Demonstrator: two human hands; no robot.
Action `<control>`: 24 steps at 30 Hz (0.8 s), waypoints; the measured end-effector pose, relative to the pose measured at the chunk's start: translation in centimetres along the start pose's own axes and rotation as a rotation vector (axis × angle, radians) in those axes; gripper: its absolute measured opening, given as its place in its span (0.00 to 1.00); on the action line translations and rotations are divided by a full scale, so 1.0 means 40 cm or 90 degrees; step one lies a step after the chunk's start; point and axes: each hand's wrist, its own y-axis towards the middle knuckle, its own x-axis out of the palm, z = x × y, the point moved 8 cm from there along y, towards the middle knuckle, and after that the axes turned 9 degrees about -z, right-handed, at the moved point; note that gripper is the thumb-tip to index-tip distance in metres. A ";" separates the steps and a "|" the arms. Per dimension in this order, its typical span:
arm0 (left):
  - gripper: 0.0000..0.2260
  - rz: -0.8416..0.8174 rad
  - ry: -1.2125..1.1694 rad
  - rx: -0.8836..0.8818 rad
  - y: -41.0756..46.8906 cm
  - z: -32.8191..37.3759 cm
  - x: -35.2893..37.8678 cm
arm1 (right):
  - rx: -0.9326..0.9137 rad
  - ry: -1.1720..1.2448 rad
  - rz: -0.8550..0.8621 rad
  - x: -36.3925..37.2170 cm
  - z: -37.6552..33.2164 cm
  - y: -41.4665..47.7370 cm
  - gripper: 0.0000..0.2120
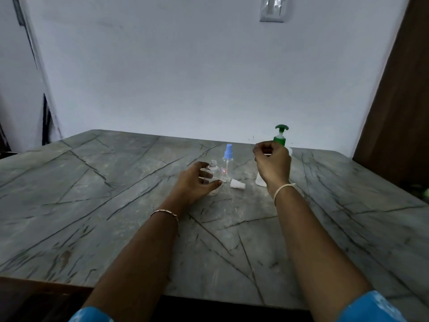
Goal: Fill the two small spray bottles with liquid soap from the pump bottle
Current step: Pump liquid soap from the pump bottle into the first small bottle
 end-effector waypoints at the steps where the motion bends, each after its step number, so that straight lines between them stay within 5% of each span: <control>1: 0.24 -0.002 -0.005 0.001 -0.002 0.003 0.000 | -0.018 -0.017 0.039 -0.030 -0.014 -0.008 0.03; 5: 0.23 -0.013 -0.020 0.001 -0.001 0.007 0.005 | -0.046 -0.080 0.183 -0.134 -0.033 -0.026 0.01; 9: 0.24 -0.013 -0.012 -0.009 0.008 -0.004 0.001 | -0.085 -0.157 0.246 -0.176 -0.019 -0.009 0.13; 16: 0.23 -0.014 -0.003 -0.021 0.008 -0.012 0.003 | -0.017 -0.106 -0.101 -0.094 0.079 0.094 0.48; 20: 0.23 -0.008 -0.018 -0.019 0.006 -0.014 0.006 | -0.043 -0.043 -0.175 -0.066 0.088 0.100 0.50; 24: 0.24 -0.010 -0.013 -0.022 0.003 -0.006 0.005 | -0.016 -0.078 -0.140 -0.077 0.099 0.105 0.43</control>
